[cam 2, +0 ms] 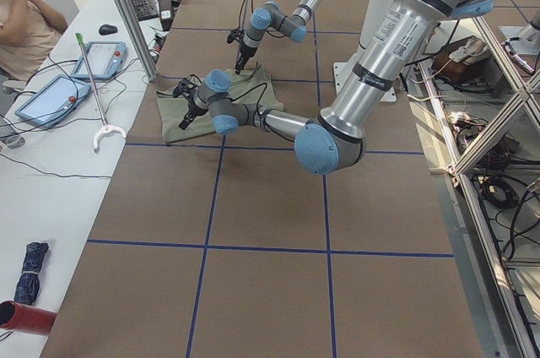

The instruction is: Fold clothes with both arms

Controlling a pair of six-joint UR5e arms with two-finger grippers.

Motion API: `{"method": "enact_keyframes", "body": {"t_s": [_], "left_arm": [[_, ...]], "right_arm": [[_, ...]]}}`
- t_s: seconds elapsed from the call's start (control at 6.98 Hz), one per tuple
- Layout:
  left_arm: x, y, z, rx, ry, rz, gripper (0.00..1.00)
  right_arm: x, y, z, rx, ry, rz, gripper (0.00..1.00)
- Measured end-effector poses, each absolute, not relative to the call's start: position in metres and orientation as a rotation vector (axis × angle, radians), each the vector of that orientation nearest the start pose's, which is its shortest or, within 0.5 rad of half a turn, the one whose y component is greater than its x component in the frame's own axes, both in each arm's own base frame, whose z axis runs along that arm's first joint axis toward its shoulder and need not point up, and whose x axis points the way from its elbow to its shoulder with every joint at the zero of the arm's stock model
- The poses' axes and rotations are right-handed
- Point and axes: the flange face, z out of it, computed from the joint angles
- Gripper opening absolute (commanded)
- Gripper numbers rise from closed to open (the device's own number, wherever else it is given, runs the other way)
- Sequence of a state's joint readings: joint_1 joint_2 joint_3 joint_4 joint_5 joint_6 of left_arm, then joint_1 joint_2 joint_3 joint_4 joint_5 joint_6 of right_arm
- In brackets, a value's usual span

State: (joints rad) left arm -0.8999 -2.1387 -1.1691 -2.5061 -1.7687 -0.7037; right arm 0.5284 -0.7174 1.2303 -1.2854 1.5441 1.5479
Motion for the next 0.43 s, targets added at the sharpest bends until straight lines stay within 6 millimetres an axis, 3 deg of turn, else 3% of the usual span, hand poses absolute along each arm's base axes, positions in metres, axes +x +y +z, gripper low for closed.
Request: {"method": "enact_keyframes", "body": {"t_s": [0.43], "left_arm": [[0.3757, -0.6552, 0.4151, 0.731, 0.831, 0.080, 1.00]], "right_arm": [[-0.6263, -0.5219, 0.2390, 0.244, -0.776, 0.489, 0.00]]}}
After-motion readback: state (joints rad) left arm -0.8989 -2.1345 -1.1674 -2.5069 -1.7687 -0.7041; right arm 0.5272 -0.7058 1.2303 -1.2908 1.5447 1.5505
